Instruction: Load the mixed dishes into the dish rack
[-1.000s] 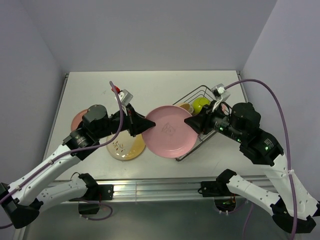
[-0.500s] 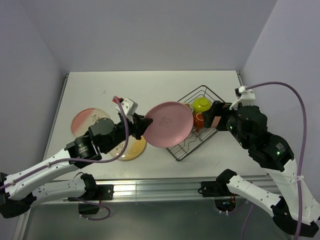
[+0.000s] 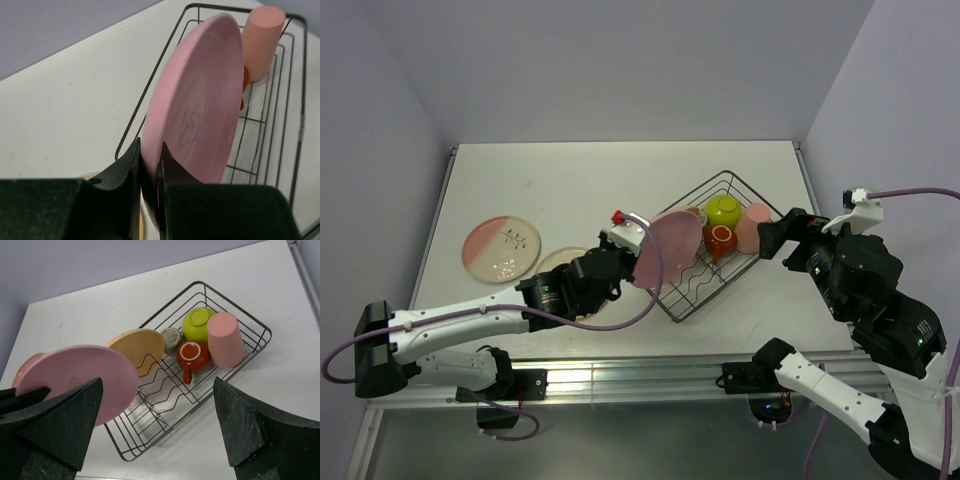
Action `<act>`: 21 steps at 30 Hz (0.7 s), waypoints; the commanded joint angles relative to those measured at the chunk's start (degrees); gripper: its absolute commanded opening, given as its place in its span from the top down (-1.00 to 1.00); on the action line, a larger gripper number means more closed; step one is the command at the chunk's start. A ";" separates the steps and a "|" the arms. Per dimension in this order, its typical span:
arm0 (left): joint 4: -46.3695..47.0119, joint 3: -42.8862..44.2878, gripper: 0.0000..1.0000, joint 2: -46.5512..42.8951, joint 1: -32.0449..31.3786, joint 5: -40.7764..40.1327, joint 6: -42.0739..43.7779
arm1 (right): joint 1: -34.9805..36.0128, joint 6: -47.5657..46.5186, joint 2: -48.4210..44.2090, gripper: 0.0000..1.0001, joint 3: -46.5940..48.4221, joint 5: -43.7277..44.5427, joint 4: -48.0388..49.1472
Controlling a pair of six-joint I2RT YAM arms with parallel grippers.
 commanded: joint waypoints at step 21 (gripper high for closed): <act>22.17 7.47 0.99 17.39 -7.10 -18.36 31.10 | -0.15 0.39 -3.04 -0.98 -2.23 -0.34 0.63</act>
